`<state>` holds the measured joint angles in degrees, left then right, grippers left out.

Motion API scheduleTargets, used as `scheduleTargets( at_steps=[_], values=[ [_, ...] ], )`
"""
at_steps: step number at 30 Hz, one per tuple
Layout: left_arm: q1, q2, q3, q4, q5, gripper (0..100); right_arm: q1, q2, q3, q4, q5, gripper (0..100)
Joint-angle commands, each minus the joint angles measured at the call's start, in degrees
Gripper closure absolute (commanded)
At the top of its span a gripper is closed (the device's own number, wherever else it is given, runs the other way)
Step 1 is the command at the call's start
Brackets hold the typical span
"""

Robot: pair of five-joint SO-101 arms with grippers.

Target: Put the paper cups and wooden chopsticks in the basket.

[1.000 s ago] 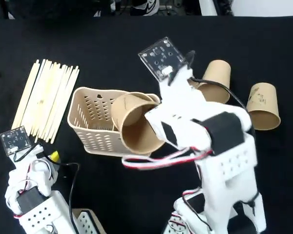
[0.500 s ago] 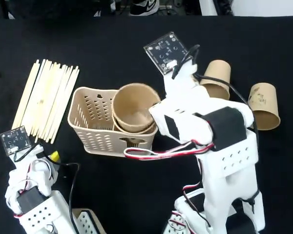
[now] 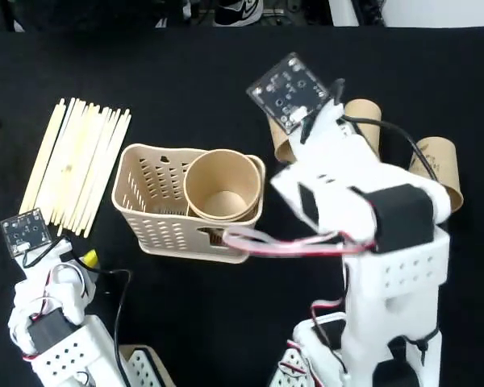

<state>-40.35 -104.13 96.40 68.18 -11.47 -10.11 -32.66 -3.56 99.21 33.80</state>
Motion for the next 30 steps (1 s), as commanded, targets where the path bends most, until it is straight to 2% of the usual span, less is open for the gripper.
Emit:
scheduleTargets(
  at_steps=[1,4,7,11,19,23,30],
  values=[
    [0.57,-0.18,1.01,0.00,0.18,69,11.16,-1.19,7.43,-2.29,16.97,67.3],
    [0.57,-0.18,1.01,0.09,0.09,69,19.60,-1.19,16.66,-9.76,29.01,67.3],
    [0.57,-0.18,1.01,0.09,0.09,69,24.97,-1.19,26.42,-20.57,34.81,67.3],
    [0.57,-0.18,1.01,0.18,0.09,69,26.99,-1.19,40.92,-39.21,35.34,67.3],
    [0.57,-0.18,1.01,0.09,0.09,69,27.25,-0.57,68.09,-83.96,32.70,67.3],
    [0.57,-0.18,1.01,0.09,0.09,69,27.25,3.21,70.46,-90.81,32.70,67.3],
    [0.57,-0.18,1.01,0.00,0.09,69,29.63,19.47,60.44,-95.82,32.70,67.4]
  ],
)
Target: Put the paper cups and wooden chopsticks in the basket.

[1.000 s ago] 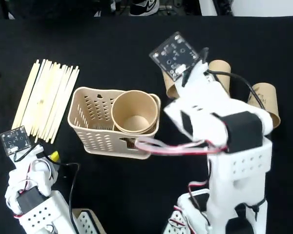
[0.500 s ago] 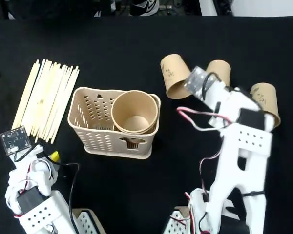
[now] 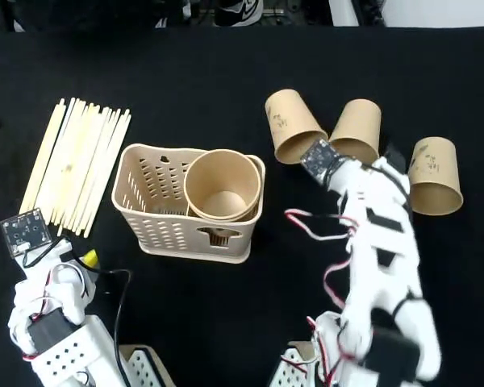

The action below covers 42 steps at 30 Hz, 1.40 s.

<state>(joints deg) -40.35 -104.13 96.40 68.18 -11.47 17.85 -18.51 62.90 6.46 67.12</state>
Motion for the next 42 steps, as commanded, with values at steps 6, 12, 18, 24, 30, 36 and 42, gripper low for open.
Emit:
scheduleTargets(
  at_steps=[6,12,18,24,30,36,42],
  values=[
    [0.57,-0.18,1.01,0.00,0.09,69,2.11,14.81,-10.51,-9.67,-0.79,90.3],
    [0.66,-0.18,1.01,0.00,0.09,69,2.20,17.10,-10.33,-15.21,-6.51,98.8],
    [0.66,-0.18,1.01,0.00,0.18,69,2.99,10.68,-5.76,-13.89,-8.53,98.7],
    [0.66,-0.18,1.01,0.00,0.09,69,3.08,-6.64,1.89,0.26,-8.53,98.7],
    [0.66,-0.18,1.01,0.00,-0.18,69,3.08,-28.53,2.86,25.14,-17.76,98.7],
    [0.66,-0.18,1.01,0.00,-0.26,69,2.99,-51.47,2.42,47.82,-24.97,98.7],
    [0.66,-0.18,1.01,-0.09,-0.26,69,2.90,-67.21,-5.85,70.86,-24.97,98.7]
  ],
)
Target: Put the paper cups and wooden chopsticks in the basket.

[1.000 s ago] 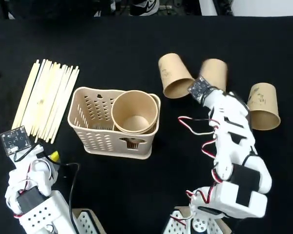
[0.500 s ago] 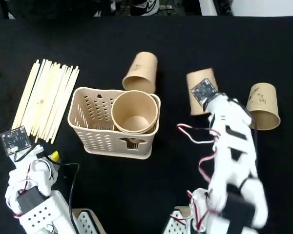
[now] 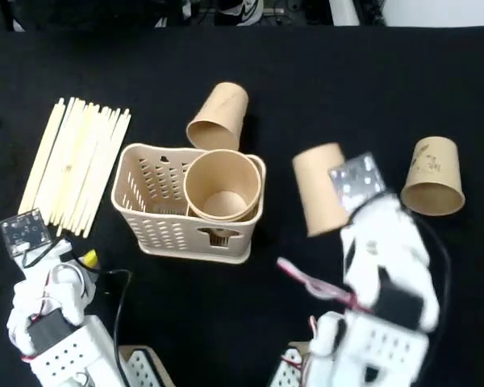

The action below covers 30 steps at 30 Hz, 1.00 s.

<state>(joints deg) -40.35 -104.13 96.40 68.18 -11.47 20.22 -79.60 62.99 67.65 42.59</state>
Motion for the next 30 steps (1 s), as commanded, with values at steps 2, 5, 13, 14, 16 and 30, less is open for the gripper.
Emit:
scheduleTargets(
  at_steps=[2,5,13,14,16,30],
  values=[
    [0.66,-0.18,1.01,-0.09,-0.26,69,0.70,-8.04,-8.48,14.77,-0.44,98.7],
    [0.66,-0.18,1.01,-0.09,-0.26,69,1.05,-8.22,-10.59,18.90,-0.44,98.7],
    [0.66,-0.18,1.01,-0.09,-0.26,69,10.11,-8.04,-15.16,19.52,1.85,98.7],
    [0.66,-0.18,1.01,-0.09,-0.26,69,11.16,-7.52,-16.40,19.96,3.08,98.7],
    [1.19,-0.18,1.01,-0.09,-0.26,69,12.92,-5.49,-18.86,20.84,5.71,98.7],
    [3.47,-0.18,1.01,0.00,-0.35,74,14.33,17.80,-43.74,24.88,7.65,98.7]
  ],
)
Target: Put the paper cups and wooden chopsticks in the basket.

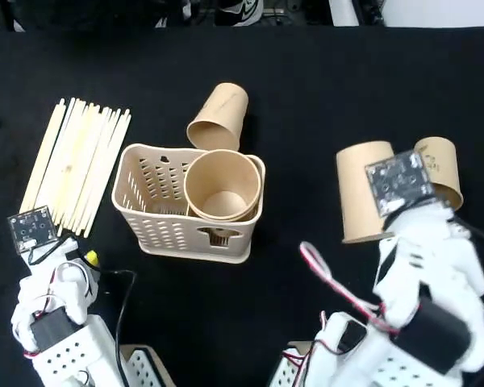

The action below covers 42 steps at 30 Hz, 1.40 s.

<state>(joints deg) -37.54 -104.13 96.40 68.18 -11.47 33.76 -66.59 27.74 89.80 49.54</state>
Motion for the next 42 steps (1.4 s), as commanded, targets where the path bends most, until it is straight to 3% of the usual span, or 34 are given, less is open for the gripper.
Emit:
scheduleTargets(
  at_steps=[1,5,9,15,20,23,29,36,42],
  values=[
    [0.66,-0.18,1.01,0.00,-0.35,74,0.70,6.55,-11.30,4.31,0.70,98.7],
    [0.66,-0.18,1.01,0.26,-0.35,74,0.35,14.11,-24.84,10.99,0.88,98.7],
    [0.66,-0.18,1.01,0.35,-0.35,74,0.26,20.53,-34.95,11.34,2.73,98.5],
    [0.57,-0.09,1.01,0.44,-0.35,74,-5.54,19.74,-38.02,11.08,17.67,98.5],
    [0.48,-0.09,1.01,0.44,-0.35,74,-11.87,13.93,-39.34,11.16,24.62,98.5],
    [0.48,-0.09,1.01,0.44,-0.35,74,-17.23,13.32,-39.43,11.16,24.70,98.5],
    [0.57,-0.09,1.01,0.44,-0.35,74,-19.87,17.19,-39.60,11.25,24.62,98.5],
    [0.48,-0.09,1.01,0.44,-0.35,74,-33.05,22.37,-40.22,11.34,16.88,98.5],
    [0.48,-0.09,1.01,0.44,-0.35,74,-34.90,25.63,-38.90,11.43,16.88,98.5]
  ],
)
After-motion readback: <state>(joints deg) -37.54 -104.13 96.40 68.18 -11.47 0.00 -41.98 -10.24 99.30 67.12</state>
